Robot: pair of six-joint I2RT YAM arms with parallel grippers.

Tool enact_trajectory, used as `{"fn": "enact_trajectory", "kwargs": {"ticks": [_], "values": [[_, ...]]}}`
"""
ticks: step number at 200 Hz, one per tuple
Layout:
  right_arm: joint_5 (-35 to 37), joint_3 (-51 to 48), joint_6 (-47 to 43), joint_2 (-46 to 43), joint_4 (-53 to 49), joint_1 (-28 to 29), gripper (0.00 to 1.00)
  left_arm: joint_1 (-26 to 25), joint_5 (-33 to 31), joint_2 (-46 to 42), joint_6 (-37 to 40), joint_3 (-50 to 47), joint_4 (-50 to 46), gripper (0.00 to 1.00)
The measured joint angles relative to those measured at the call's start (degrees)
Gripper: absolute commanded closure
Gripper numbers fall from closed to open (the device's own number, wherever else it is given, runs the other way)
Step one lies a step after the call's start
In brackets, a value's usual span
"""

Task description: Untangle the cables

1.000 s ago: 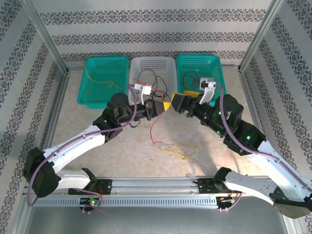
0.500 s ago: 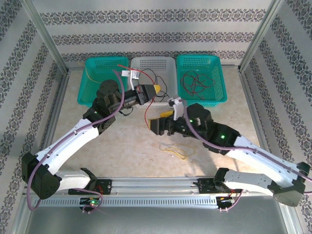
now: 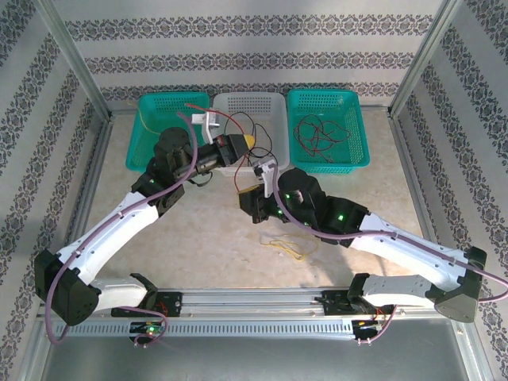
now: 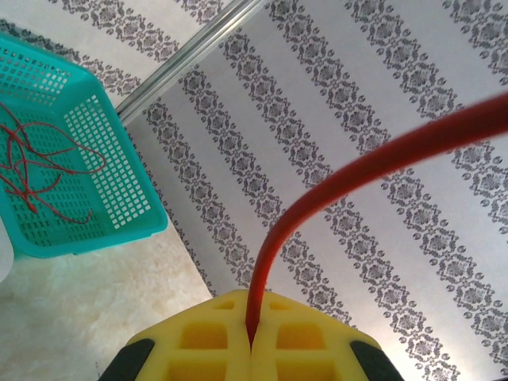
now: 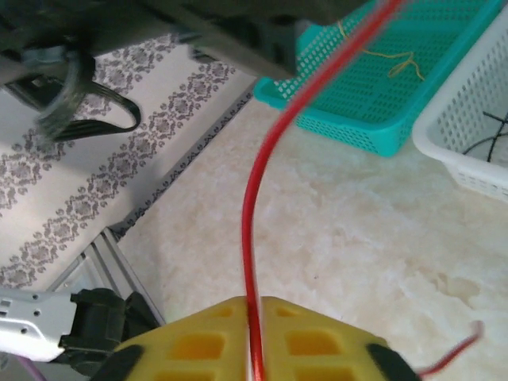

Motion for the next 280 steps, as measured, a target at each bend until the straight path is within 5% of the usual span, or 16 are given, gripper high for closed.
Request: {"fn": "enact_trajectory", "kwargs": {"ticks": [121, 183, 224, 280], "values": [[5.88, -2.71, 3.39, -9.70, -5.09, -11.28, 1.00, 4.04, 9.84, -2.34, -0.92, -1.38, -3.72, 1.00], [6.47, -2.97, 4.50, -10.91, -5.99, -11.63, 1.00, 4.02, 15.28, -1.49, -1.55, -4.68, -3.67, 1.00], [6.97, -2.93, 4.46, -10.91, -6.43, -11.63, 1.00, 4.02, 15.93, -1.44, -2.10, -6.12, -3.82, 0.50], [8.13, 0.76, 2.54, -10.86, -8.66, -13.46, 1.00, 4.02, 15.13, -1.44, -0.96, -6.14, -5.11, 0.41]]}}
